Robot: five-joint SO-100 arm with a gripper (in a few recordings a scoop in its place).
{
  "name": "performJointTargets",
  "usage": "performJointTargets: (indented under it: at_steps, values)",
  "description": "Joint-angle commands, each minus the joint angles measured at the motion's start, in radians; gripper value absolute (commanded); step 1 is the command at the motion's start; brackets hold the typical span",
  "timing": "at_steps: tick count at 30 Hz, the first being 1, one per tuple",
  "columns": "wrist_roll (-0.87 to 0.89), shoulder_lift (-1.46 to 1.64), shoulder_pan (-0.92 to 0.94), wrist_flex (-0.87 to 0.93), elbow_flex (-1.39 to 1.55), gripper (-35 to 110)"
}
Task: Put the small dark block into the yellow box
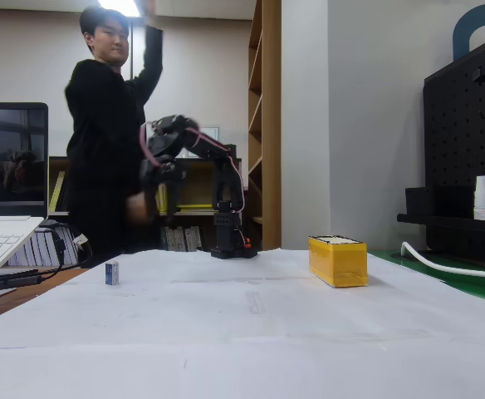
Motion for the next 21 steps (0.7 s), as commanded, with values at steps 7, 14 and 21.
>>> performJointTargets:
  at_steps: [7, 14, 21]
  values:
    - [-0.051, 0.097, 0.071, -0.109, 0.106, 14]
    - [-0.086, 0.201, 0.104, -0.166, 0.173, 14]
    - [-0.120, 0.270, 0.126, -0.219, 0.192, 17]
